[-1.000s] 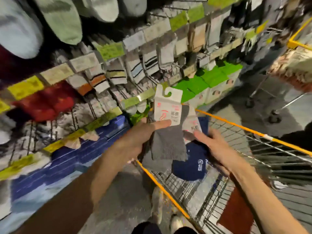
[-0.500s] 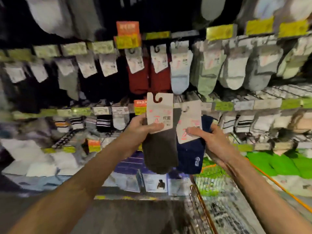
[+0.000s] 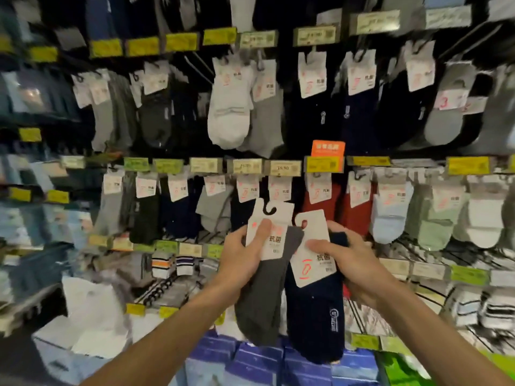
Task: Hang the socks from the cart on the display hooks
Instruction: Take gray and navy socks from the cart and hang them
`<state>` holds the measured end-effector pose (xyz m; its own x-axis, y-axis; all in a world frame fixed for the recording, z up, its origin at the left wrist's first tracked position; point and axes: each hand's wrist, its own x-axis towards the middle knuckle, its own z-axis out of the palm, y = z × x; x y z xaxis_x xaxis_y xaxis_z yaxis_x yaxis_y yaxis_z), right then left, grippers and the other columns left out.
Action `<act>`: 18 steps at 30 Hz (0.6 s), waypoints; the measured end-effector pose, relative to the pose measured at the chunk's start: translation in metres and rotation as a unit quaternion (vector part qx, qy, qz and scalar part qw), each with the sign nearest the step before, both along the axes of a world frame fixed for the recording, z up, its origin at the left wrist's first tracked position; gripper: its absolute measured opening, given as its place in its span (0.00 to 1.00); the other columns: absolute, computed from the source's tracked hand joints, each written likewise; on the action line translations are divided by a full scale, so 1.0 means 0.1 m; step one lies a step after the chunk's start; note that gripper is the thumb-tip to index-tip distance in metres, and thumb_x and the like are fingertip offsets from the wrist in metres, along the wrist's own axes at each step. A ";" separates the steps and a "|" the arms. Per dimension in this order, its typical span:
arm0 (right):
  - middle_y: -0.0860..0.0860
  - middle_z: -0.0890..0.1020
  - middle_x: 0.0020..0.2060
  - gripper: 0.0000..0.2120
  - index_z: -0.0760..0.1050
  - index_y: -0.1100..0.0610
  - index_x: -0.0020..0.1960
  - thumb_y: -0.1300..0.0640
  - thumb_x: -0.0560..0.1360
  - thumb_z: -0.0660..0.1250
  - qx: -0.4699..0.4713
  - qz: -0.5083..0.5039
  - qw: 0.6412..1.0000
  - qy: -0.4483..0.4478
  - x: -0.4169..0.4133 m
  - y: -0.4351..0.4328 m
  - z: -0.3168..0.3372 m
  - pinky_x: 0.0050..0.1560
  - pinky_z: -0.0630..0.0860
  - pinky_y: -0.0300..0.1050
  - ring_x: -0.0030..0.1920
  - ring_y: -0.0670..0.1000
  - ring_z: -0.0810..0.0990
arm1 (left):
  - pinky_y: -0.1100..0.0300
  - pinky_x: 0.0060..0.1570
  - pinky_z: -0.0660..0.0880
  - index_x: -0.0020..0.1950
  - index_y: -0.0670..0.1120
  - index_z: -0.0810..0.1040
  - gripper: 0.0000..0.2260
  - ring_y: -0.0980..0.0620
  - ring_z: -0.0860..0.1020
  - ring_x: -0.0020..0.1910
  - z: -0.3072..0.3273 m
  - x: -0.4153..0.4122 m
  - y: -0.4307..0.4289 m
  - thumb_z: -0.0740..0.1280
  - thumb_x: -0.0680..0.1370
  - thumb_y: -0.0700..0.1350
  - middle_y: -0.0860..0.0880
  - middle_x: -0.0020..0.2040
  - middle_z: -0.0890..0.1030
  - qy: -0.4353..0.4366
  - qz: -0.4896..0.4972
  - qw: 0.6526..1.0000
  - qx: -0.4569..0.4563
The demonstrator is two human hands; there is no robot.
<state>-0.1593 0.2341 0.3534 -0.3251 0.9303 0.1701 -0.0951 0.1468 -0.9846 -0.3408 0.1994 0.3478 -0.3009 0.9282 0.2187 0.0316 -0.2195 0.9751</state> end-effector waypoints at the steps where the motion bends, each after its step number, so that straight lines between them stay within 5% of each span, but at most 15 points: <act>1: 0.57 0.87 0.48 0.11 0.80 0.55 0.58 0.65 0.78 0.67 0.006 -0.002 1.000 -0.003 -0.15 0.01 0.04 0.49 0.80 0.53 0.48 0.59 0.86 | 0.65 0.33 0.75 0.45 0.48 0.83 0.13 0.57 0.84 0.37 0.04 -0.13 0.02 0.66 0.80 0.55 0.53 0.38 0.86 0.008 0.001 1.000 0.004; 6: 0.55 0.87 0.41 0.06 0.83 0.54 0.53 0.55 0.79 0.68 0.028 -0.054 0.998 -0.008 -0.73 0.02 0.11 0.33 0.78 0.42 0.38 0.53 0.86 | 0.68 0.30 0.72 0.42 0.45 0.83 0.12 0.59 0.82 0.33 0.06 -0.66 0.09 0.67 0.80 0.50 0.53 0.35 0.85 0.020 -0.015 0.999 0.020; 14: 0.57 0.87 0.42 0.05 0.83 0.57 0.50 0.58 0.79 0.69 0.018 -0.060 0.997 -0.037 -1.57 0.25 -0.12 0.36 0.78 0.43 0.43 0.57 0.86 | 0.66 0.36 0.76 0.52 0.47 0.83 0.05 0.56 0.84 0.41 -0.25 -1.50 0.37 0.66 0.81 0.42 0.49 0.43 0.86 0.057 -0.012 0.998 0.001; 18: 0.57 0.87 0.41 0.05 0.84 0.55 0.49 0.57 0.78 0.69 0.035 -0.062 0.996 -0.058 -1.96 0.53 -0.18 0.37 0.77 0.45 0.43 0.59 0.86 | 0.64 0.32 0.71 0.41 0.42 0.76 0.05 0.55 0.76 0.33 -0.37 -1.88 0.61 0.67 0.77 0.38 0.47 0.35 0.78 0.040 0.018 0.999 -0.015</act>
